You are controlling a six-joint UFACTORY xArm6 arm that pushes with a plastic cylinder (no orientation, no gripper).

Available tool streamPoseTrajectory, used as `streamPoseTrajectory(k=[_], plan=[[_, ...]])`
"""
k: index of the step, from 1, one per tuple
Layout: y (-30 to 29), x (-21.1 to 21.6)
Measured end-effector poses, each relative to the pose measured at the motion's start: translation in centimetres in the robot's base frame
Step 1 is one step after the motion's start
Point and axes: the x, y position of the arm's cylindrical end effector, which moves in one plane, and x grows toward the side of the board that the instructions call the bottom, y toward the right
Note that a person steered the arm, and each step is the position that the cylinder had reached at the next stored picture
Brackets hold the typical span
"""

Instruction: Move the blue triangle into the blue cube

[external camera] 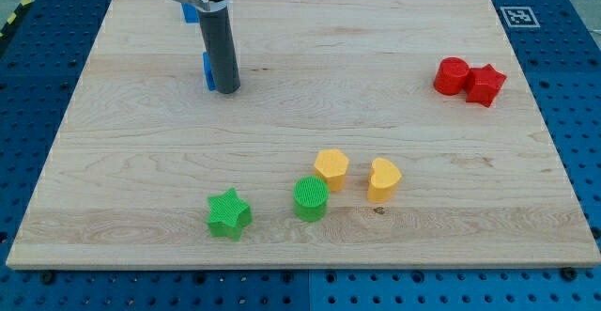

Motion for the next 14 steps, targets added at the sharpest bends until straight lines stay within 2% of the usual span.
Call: streamPoseTrajectory(k=[2, 3, 6, 8, 10, 13, 14], plan=[[-0.3, 1.8], [-0.3, -0.5], [-3.2, -1.9], [-3.3, -0.7], [-3.2, -5.0], [-3.3, -2.7], [-3.2, -5.3]])
